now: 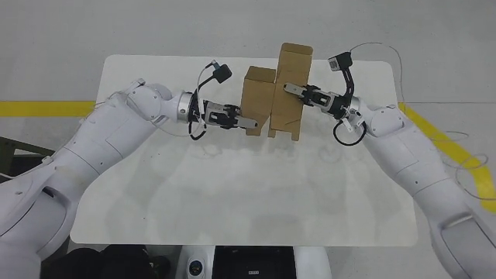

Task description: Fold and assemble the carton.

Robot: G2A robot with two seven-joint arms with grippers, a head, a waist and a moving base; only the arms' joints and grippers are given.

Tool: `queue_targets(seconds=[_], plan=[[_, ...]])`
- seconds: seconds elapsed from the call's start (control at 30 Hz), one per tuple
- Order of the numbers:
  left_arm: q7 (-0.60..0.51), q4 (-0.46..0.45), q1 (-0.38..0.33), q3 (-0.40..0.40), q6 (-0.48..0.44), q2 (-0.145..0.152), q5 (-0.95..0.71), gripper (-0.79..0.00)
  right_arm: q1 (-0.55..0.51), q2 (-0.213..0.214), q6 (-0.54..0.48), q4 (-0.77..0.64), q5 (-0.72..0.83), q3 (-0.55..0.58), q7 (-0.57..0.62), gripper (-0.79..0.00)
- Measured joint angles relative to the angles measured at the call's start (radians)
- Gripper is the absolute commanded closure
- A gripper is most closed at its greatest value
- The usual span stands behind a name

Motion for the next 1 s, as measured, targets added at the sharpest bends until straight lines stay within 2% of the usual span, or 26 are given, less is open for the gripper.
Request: queue_targets(seconds=[0.07,0.1,0.13,0.17,0.2,0.23,0.47,0.77,1.0], plan=[[-0.004,0.003,0.001,-0.002,0.004,-0.002,-0.008,0.000,-0.002,-0.002,0.002,0.000,-0.001,0.006,0.005,0.000],[-0.006,0.005,0.003,-0.004,0.006,-0.003,-0.015,0.000,-0.004,-0.004,0.003,0.000,-0.002,0.010,0.008,-0.025],[-0.008,0.005,0.004,-0.005,0.008,-0.004,-0.018,0.000,-0.005,-0.005,0.004,0.001,-0.003,0.013,0.010,-0.280],[-0.010,0.005,0.005,-0.006,0.010,-0.004,-0.022,0.000,-0.006,-0.006,0.004,0.001,-0.005,0.016,0.012,-0.434],[-0.014,0.005,0.006,-0.006,0.014,-0.005,-0.027,0.000,-0.007,-0.007,0.005,0.003,-0.006,0.020,0.014,-0.702],[-0.020,0.006,0.008,-0.007,0.019,-0.005,-0.032,0.000,-0.008,-0.008,0.005,0.003,-0.008,0.024,0.016,-0.785],[-0.110,0.007,0.002,-0.013,0.109,0.001,-0.070,0.000,-0.020,-0.007,0.000,0.007,-0.016,0.060,0.053,-0.785],[-0.292,-0.071,0.009,-0.031,0.291,0.037,-0.125,0.000,-0.022,0.013,0.068,0.002,0.022,0.110,0.272,-0.785],[-0.381,-0.135,0.029,-0.065,0.381,0.079,-0.134,0.000,-0.027,0.034,0.191,-0.027,0.007,0.131,0.411,-0.785]])
